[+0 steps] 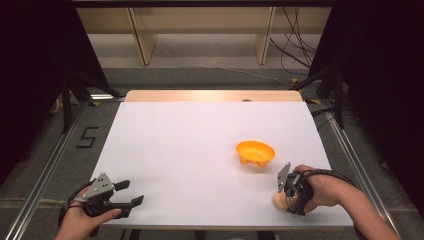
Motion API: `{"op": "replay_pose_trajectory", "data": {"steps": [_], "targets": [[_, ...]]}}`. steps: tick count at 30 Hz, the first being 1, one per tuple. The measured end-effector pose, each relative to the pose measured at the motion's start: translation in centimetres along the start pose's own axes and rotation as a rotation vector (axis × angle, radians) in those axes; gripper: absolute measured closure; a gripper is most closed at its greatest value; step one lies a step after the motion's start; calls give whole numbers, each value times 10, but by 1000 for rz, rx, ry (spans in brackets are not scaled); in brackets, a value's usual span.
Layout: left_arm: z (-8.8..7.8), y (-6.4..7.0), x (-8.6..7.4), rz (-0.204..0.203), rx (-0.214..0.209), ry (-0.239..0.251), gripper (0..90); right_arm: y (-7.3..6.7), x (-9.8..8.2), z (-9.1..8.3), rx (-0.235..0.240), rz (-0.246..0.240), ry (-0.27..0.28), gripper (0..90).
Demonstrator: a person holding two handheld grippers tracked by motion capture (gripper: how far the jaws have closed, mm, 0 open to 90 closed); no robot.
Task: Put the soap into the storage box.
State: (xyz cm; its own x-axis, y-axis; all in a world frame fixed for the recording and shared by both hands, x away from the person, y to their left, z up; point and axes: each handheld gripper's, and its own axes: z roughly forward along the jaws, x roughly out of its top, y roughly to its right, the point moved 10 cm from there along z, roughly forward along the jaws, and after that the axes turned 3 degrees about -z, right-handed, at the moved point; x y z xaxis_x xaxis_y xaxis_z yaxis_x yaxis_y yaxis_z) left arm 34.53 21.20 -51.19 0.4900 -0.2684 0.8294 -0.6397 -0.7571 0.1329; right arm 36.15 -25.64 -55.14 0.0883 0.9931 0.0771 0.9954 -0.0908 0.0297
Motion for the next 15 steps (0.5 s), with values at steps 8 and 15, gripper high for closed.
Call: {"op": "replay_pose_trajectory", "data": {"steps": [8,15], "targets": [[-1,-1,-1,5,8,-6,251,1,7,3,37,89,33,297],[0,0,0,7,0,-2,251,2,9,4,48,194,55,328]]}}
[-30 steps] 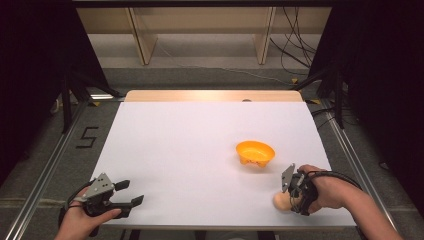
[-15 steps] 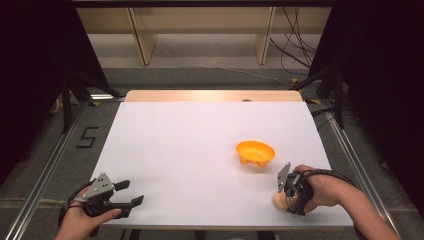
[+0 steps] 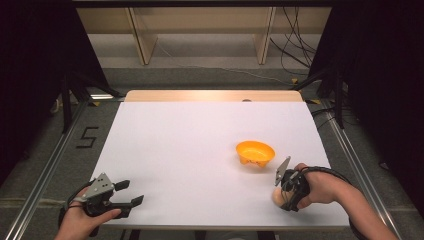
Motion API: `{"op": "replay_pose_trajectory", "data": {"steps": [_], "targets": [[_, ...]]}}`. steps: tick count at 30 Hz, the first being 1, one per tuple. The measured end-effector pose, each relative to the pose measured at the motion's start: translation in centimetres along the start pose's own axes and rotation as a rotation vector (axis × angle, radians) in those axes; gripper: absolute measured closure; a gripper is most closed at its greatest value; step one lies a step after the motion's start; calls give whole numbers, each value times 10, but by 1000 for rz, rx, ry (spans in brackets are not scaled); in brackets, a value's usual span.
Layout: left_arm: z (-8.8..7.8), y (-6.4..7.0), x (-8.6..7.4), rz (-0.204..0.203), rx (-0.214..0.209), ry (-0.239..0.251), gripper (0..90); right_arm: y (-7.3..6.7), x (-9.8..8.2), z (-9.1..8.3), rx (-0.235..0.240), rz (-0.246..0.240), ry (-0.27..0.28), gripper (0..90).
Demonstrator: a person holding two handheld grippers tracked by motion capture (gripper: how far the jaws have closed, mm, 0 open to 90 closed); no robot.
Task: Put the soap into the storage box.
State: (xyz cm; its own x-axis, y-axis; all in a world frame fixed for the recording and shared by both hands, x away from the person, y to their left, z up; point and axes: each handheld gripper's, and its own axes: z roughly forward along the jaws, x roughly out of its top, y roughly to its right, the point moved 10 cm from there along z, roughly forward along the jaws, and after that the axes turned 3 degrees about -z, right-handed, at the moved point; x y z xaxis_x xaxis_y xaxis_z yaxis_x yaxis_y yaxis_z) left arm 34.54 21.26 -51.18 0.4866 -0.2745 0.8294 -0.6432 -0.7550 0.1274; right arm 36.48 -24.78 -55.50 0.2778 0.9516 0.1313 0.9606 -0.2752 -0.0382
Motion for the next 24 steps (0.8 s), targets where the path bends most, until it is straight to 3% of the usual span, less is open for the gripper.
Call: {"op": "replay_pose_trajectory", "data": {"steps": [4,9,10,13,14,18,24], "targets": [[0,0,0,-4,0,4,251,-1,1,0,-5,32,2,331],[0,1,0,-4,0,2,252,0,1,0,-2,39,-1,332],[0,0,0,4,2,-2,252,0,1,0,-5,69,-3,333],[0,0,0,0,0,-1,252,1,2,0,-3,86,10,334],[0,0,0,0,0,-1,252,0,1,-1,-8,114,2,334],[-1,0,0,1,7,-4,252,1,2,-1,-3,98,14,335],[0,0,-1,-15,0,-4,252,0,1,-2,-9,129,14,335]]}}
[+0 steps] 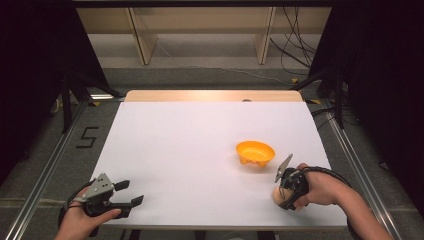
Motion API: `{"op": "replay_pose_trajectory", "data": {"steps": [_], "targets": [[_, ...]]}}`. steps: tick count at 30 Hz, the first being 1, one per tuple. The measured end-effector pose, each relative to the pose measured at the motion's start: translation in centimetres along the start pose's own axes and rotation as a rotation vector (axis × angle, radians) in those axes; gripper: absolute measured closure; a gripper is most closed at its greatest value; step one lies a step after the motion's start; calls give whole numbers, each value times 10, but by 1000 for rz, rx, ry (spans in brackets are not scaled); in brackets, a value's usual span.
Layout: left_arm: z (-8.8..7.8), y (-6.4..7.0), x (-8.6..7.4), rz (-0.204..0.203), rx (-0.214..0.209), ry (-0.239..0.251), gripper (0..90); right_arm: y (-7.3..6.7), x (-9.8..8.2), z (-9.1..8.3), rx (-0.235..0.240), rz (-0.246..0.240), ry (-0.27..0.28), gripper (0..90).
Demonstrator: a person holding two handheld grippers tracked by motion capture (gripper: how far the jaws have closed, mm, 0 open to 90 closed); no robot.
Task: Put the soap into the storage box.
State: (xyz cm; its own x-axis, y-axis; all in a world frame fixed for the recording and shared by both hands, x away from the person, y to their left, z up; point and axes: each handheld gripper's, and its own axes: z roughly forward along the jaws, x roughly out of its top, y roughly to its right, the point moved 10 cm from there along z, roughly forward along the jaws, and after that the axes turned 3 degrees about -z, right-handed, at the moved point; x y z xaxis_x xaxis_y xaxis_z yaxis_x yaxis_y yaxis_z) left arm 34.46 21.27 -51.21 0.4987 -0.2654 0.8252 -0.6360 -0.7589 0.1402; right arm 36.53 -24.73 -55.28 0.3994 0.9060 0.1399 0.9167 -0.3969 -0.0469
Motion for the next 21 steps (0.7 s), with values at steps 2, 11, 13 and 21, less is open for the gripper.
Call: {"op": "replay_pose_trajectory", "data": {"steps": [2,11,13,21], "targets": [[0,-1,1,12,2,3,252,1,0,-1,4,-5,5,335],[0,-1,1,8,5,4,252,-1,2,-8,7,-5,25,335],[0,0,1,6,5,6,252,0,3,-8,8,-11,29,335],[0,0,1,7,5,6,253,1,5,-15,2,-13,34,335]]}}
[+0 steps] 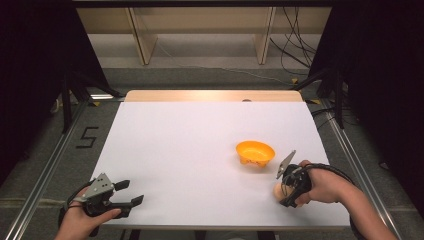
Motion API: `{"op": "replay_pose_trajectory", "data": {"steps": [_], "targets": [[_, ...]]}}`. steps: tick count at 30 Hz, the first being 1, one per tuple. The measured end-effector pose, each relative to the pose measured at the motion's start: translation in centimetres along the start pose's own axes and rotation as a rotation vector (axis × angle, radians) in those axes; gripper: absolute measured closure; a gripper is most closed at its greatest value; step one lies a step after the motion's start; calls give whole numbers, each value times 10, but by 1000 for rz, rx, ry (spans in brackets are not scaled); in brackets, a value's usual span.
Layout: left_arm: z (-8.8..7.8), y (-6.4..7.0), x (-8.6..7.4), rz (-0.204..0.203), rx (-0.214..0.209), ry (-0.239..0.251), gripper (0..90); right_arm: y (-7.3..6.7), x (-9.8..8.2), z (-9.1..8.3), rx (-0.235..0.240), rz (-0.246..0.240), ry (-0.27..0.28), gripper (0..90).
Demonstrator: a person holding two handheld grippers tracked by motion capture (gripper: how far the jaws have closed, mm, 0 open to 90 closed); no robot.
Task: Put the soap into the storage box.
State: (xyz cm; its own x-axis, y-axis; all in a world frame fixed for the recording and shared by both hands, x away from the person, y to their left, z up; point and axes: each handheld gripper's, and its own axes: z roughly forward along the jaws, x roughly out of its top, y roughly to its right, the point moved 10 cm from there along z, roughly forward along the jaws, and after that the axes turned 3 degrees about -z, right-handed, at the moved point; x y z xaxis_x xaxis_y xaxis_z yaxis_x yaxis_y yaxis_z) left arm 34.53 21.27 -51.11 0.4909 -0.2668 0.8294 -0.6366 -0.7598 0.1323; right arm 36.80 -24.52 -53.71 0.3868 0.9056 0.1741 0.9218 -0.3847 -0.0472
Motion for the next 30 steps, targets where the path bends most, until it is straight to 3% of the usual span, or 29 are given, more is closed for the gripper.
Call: {"op": "replay_pose_trajectory", "data": {"steps": [3,4,7,13,16,19,21,24,25,30], "targets": [[0,1,0,-11,1,0,252,-1,1,-1,1,11,4,335],[0,1,0,-6,1,0,252,0,0,-3,-18,31,-12,335],[0,1,0,-7,-3,5,253,3,2,-3,-14,-21,3,335],[0,1,0,-6,-2,2,252,2,3,-7,-22,3,-8,335],[0,1,0,-13,-3,2,253,4,5,-8,-20,-41,0,335],[0,1,0,-12,-7,-1,253,4,4,-11,-38,-25,-17,335],[0,1,0,-10,-5,1,253,7,5,-11,-37,-69,-15,335],[0,1,0,-11,-6,1,252,7,6,-12,-40,-67,-13,335],[0,1,0,-12,-5,2,253,6,9,-13,-16,-87,-4,336],[0,1,0,-11,-7,1,252,8,12,-17,-33,-89,-1,335]]}}
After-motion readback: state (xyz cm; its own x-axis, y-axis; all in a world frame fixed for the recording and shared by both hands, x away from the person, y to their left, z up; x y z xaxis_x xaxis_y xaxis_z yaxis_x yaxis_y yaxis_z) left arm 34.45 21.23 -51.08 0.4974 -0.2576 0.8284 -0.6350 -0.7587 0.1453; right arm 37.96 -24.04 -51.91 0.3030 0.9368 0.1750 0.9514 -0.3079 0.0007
